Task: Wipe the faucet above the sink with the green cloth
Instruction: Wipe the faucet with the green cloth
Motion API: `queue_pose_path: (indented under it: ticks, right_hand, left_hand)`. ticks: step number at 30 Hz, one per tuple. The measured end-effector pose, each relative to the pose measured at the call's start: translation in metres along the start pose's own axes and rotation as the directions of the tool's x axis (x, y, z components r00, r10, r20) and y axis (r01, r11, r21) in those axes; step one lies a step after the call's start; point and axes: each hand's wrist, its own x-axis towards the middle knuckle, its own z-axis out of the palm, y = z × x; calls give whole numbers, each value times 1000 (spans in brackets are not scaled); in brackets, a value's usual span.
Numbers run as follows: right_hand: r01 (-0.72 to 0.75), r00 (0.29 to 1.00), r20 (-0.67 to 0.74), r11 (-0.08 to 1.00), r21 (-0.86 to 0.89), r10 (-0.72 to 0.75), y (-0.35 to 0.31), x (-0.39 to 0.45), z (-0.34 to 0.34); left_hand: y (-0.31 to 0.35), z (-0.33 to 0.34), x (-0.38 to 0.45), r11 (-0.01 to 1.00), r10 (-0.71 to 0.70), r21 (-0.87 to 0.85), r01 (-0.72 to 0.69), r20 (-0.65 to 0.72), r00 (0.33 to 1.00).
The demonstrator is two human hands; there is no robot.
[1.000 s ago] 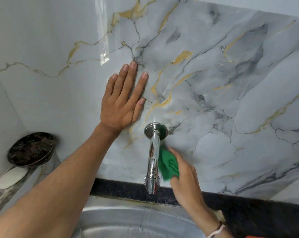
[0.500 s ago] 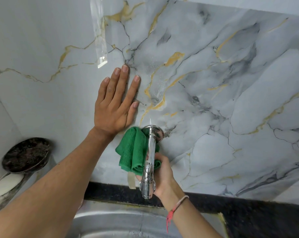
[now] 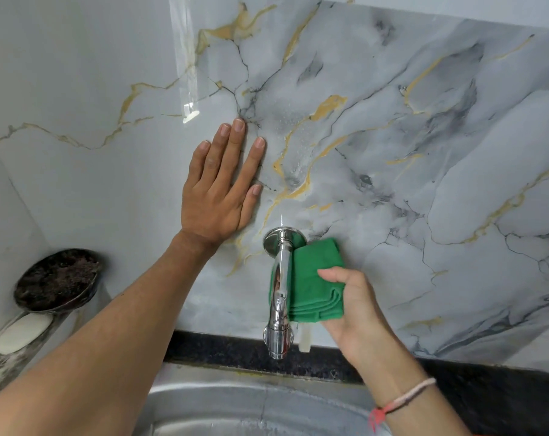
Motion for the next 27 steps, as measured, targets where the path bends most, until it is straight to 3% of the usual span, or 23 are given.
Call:
queue_pose_path:
  ticks: [2,3,5,6,7,9,11,14,16,18,19,20,22,25,27]
  right_hand:
    - [290,945,-86,932,-218,-314,-9,-11,6]
    - [474,856,-62,828,-301,-513,-14,-17,12]
    - [741,608,134,499,-450,-782,-24,-27,28]
    - [788,513,295,305,-535,-806,-28,-26,36]
    - [778,483,457,126,-615,-747,-31,-24,43]
    - [677,565,633,-141,-722,-530,-35,-19,53]
    - [614,619,670,-278,-738,-411,-31,-17,51]
    - [619,621,639,-215,-755,-455,-27,-15,35]
    - [583,694,497,1,-813,-522,-26,-16,21]
    - [543,763,300,317,-777,-572,-23,-20,12]
    - [553,747,225,397,-733,-626,-19,-26,12]
    - [579,716,199,409,-706,-669,-15,-32,14]
    - [612,706,324,311,-727,-630,-4,-41,22]
    - [560,740,550,-98,-823,-386,14,-51,35]
    - [519,778,522,-109,-848,-349,16,-54,44]
  left_hand:
    - [0,1,0,1000,-7,-8,7,4,1000]
    - [0,1,-1,1000,-8,-13,8,7,1000]
    - [0,1,-1,1000,-6,-19,6,7,1000]
    - [0,1,0,1000,-6,-26,7,3,1000]
    - [0,0,0,999,-7,-33,7,-6,1000]
    - [1,-1,1,999,-4,-35,3,-24,1000]
    - [1,-1,1,999,1,-39,-2,-26,1000]
    - [0,-2,1,1000,14,-26,-15,-22,1000]
    - [0,-4,2,999,20,-29,-20,-18,1000]
    - [1,-4,2,999,16,-28,-17,-16,1000]
    - [1,-4,1,1000,12,-23,-12,-13,1000]
    - [1,-3,0,1000,11,-18,-11,-10,1000]
    - [0,-3,0,1000,10,-10,-10,-9,1000]
    - [1,-1,-1,1000,-4,-11,4,-6,1000]
    - [0,0,-2,1000,-4,3,4,-6,1000]
